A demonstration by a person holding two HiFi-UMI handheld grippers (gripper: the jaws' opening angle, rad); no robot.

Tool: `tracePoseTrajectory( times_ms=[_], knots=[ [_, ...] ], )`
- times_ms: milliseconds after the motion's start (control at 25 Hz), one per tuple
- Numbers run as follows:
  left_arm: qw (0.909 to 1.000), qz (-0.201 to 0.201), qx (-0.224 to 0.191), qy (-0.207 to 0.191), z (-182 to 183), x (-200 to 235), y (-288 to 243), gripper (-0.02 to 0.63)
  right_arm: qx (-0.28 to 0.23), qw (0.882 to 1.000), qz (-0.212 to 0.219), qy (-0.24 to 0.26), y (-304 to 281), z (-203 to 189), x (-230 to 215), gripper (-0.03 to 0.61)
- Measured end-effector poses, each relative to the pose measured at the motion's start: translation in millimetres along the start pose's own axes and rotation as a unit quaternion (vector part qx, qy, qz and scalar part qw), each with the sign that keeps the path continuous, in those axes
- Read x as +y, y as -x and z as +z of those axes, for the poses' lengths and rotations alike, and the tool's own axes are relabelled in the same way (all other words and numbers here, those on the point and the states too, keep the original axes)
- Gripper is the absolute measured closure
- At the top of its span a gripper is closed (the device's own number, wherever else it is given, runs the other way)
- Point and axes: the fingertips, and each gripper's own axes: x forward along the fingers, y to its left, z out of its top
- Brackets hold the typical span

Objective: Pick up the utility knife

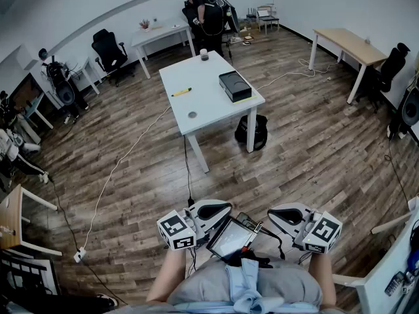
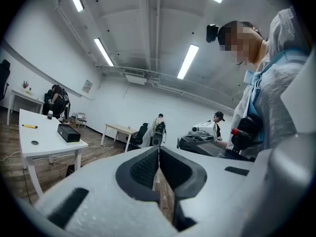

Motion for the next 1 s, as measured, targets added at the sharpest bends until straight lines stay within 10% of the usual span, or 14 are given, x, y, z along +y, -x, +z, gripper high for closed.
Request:
tracePoseTrajectory(
  times_ms=[1000],
  knots=[
    [0.9995,0.021,0.022,-0.005,-10.7,4.3,-36.8,0.595,-0.019,1.000,0.005,0.005,34.7,0.0,-39.7,0.549]
  ],
)
